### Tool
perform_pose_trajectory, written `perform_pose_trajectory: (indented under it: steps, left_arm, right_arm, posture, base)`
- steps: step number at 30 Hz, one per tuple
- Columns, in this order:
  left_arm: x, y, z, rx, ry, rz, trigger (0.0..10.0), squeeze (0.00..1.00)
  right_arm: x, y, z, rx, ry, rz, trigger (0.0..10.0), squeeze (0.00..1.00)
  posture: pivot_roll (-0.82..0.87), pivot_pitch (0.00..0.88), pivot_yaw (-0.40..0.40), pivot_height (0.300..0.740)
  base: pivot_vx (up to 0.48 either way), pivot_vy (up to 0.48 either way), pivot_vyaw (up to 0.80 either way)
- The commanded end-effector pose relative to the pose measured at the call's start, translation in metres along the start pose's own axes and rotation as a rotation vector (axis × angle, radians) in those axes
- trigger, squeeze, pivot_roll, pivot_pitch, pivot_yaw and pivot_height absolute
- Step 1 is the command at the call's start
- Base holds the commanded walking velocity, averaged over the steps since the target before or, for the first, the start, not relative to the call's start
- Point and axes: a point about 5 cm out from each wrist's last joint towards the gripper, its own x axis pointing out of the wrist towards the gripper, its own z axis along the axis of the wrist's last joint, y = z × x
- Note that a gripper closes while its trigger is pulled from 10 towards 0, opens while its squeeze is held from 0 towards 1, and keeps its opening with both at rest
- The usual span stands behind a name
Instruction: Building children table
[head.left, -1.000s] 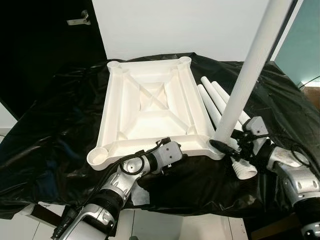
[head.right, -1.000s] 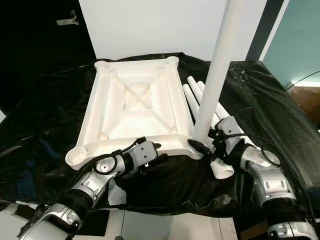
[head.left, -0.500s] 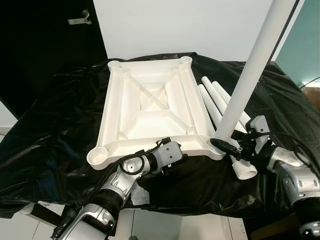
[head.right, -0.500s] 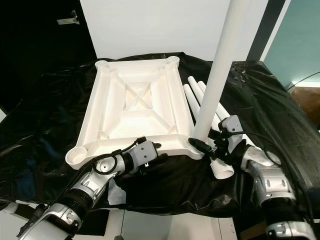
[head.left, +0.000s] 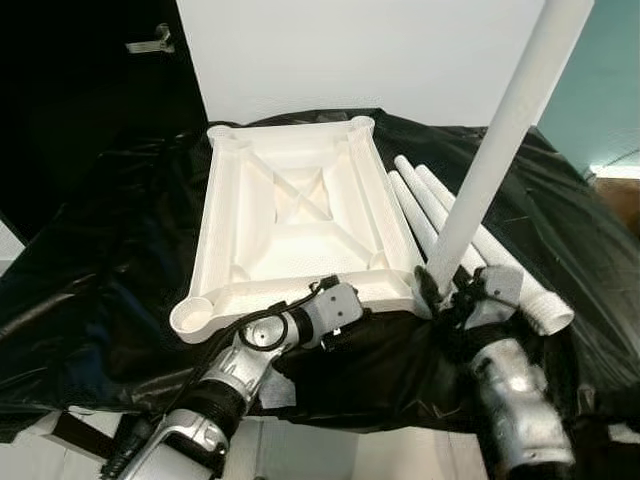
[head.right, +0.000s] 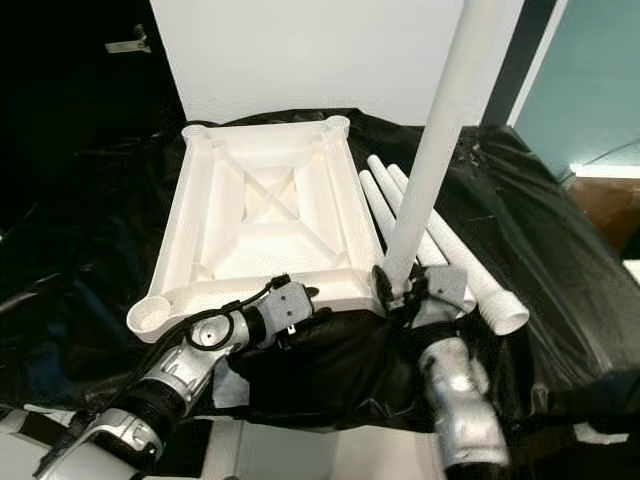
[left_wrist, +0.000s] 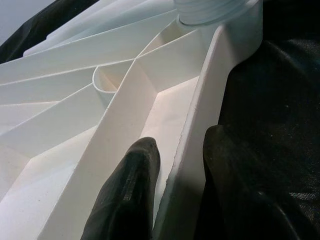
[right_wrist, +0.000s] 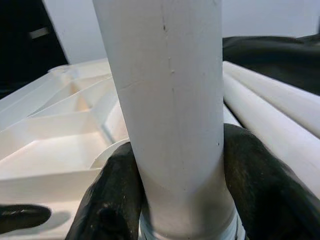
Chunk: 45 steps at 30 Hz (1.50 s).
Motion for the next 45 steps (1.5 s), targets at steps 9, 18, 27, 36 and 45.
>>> perform_pose_trajectory:
  steps: [9, 18, 27, 36, 45]
  left_arm:
    - [0.002, -0.024, -0.019, -0.054, 0.078, -0.085, 10.0, 0.00]
    - [0.002, -0.025, -0.019, -0.057, 0.077, -0.087, 10.0, 0.00]
    - [0.001, -0.022, -0.019, -0.046, 0.079, -0.095, 10.0, 0.00]
    - [0.003, -0.023, -0.018, -0.041, 0.076, -0.097, 10.0, 0.00]
    - [0.003, -0.022, -0.017, -0.043, 0.075, -0.090, 10.0, 0.00]
  right_arm:
    - [-0.005, -0.008, -0.012, -0.048, 0.051, -0.166, 4.4, 0.00]
    - [-0.001, -0.003, -0.001, -0.082, 0.011, -0.052, 10.0, 1.00]
    - [0.005, -0.019, 0.016, -0.187, -0.032, 0.140, 10.0, 0.00]
    - [0.004, -0.044, 0.016, -0.254, 0.072, 0.397, 10.0, 0.00]
    - [0.008, -0.054, 0.017, -0.280, 0.136, 0.530, 10.0, 0.00]
  posture:
    - [-0.09, 0.028, -0.011, 0.740]
    - [-0.10, 0.022, -0.006, 0.740]
    - [-0.11, 0.020, 0.005, 0.740]
    - [-0.10, 0.011, -0.003, 0.740]
    - [-0.09, 0.006, -0.007, 0.740]
  base:
    - [0.000, 0.000, 0.00]
    - [0.000, 0.000, 0.00]
    - [0.000, 0.000, 0.00]
    - [0.000, 0.000, 0.00]
    - [0.000, 0.000, 0.00]
